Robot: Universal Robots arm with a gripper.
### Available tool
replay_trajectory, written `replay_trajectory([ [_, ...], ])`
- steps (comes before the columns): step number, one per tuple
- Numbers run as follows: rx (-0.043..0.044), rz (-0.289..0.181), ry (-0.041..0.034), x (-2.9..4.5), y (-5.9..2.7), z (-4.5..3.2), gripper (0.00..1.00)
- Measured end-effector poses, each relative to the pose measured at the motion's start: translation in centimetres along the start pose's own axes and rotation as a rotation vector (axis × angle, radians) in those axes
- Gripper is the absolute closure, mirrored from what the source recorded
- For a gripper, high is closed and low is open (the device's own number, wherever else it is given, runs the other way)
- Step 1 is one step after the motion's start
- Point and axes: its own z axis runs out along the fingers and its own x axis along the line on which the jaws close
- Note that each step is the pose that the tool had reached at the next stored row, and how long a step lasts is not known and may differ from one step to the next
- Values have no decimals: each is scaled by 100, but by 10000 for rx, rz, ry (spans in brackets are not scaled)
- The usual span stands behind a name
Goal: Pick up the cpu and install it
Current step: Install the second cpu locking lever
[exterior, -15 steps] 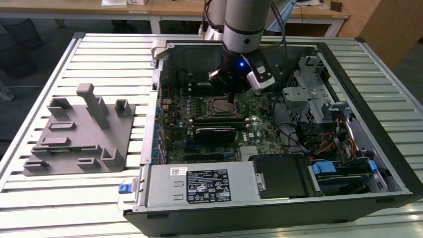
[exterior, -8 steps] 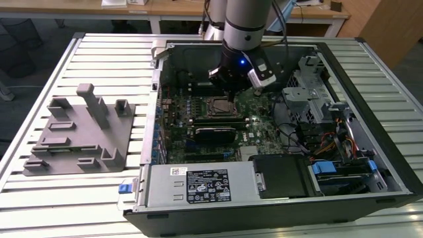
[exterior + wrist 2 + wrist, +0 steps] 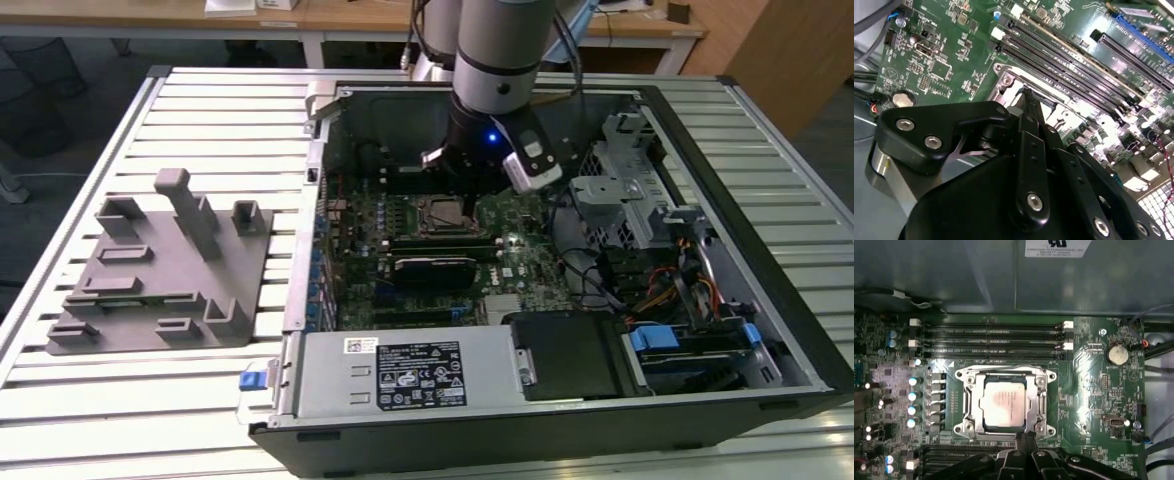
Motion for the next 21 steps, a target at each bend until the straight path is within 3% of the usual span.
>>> replay_trajectory([
  [6, -75, 6, 100, -8, -14, -3, 89],
  [14, -76, 5, 111, 1, -111, -8, 89],
  [17, -77, 16, 292, 1, -115, -8, 89],
  [20, -78, 36, 663, 1, -115, -7, 89],
  [21, -77, 41, 745, 2, -115, -6, 89],
])
